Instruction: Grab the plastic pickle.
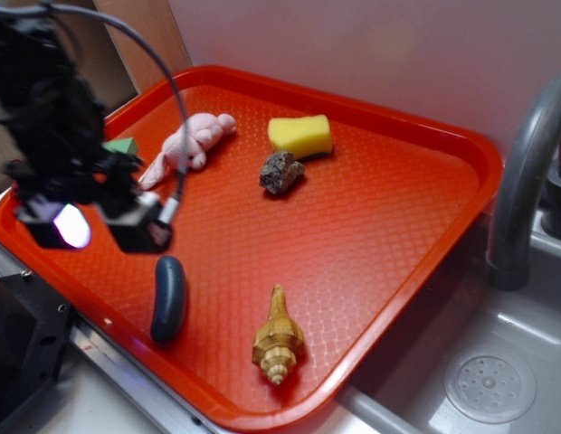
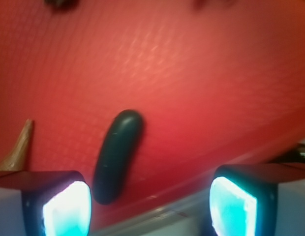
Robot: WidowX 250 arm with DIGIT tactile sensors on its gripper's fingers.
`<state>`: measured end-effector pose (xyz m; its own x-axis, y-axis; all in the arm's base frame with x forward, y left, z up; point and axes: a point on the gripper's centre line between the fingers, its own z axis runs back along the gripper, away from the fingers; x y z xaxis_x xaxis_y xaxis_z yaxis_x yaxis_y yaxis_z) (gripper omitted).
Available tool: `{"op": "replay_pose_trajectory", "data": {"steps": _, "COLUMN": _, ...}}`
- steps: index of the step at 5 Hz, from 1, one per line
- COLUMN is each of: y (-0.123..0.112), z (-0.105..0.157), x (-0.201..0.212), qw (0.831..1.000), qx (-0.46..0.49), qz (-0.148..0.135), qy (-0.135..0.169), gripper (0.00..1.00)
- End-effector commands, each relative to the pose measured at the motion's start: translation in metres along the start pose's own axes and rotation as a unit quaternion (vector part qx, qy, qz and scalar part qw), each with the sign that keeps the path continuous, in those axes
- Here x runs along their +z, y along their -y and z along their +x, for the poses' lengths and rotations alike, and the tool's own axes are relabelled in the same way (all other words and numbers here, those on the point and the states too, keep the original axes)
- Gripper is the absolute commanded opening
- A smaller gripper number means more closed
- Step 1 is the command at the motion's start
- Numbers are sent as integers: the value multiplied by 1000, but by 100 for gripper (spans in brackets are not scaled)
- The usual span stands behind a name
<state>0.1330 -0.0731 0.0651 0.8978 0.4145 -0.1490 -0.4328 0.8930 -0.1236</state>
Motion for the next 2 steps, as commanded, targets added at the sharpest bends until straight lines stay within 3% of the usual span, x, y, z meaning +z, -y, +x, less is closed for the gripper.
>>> {"op": "replay_pose_trajectory", "data": {"steps": 1, "y": 40, "z": 0, "x": -37, "qw": 994, "qx": -39, "qz": -54, "qy": -85, "gripper": 100}}
{"op": "replay_pose_trajectory", "data": {"steps": 2, "y": 48, "z": -8, "x": -48, "qw": 993, "qx": -38, "qz": -32, "qy": -110, "gripper": 100}}
